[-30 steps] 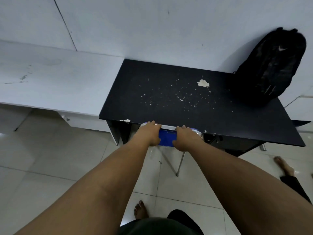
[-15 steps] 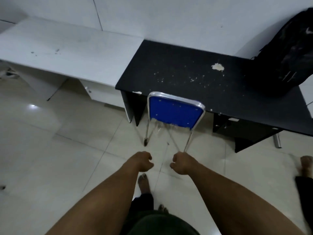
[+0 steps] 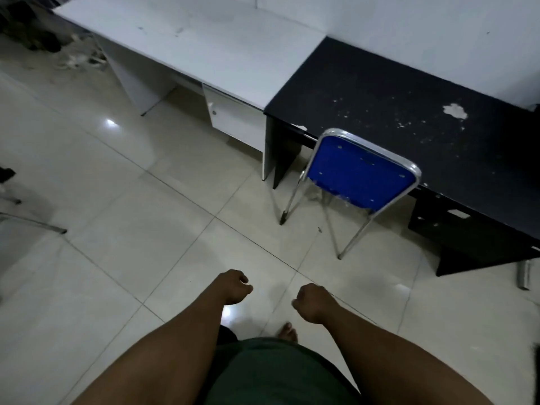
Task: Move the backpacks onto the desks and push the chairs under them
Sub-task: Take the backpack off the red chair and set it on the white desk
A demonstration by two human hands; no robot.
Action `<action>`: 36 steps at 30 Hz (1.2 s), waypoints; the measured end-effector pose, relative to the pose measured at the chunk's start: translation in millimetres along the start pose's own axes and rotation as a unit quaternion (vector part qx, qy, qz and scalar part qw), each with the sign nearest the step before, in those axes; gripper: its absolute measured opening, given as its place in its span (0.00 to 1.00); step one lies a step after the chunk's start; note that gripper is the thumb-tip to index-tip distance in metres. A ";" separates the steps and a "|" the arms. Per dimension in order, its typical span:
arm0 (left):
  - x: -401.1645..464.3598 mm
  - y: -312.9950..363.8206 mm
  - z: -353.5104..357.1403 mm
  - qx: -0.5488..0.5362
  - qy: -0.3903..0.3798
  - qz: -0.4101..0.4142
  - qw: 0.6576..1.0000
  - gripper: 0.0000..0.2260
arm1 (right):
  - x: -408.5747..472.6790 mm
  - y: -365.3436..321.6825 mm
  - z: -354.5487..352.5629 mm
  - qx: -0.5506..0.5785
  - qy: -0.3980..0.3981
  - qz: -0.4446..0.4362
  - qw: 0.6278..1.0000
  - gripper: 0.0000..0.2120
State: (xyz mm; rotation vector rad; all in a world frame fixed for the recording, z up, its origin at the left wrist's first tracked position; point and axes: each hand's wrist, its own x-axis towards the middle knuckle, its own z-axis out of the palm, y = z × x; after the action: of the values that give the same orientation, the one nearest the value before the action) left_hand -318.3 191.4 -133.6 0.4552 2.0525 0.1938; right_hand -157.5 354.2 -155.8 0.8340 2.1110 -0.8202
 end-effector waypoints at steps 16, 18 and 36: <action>-11.5 -208.2 -103.9 -0.066 0.046 -0.071 0.994 0.19 | 37.4 -205.3 60.6 0.025 -0.029 -0.002 0.999 0.16; -16.4 -235.5 -107.8 -0.078 0.047 -0.089 0.992 0.20 | 42.9 -220.7 68.9 0.004 -0.052 0.004 0.999 0.17; -17.2 -349.1 -199.1 -0.293 0.126 -0.189 0.929 0.17 | 153.9 -426.4 39.4 -0.203 -0.103 -0.126 0.966 0.17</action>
State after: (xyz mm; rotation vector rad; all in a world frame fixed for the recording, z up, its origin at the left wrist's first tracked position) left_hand -565.9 -125.6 -131.6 -0.3504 2.1539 0.6339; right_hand -546.9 119.6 -175.1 0.2563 2.1166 -0.5403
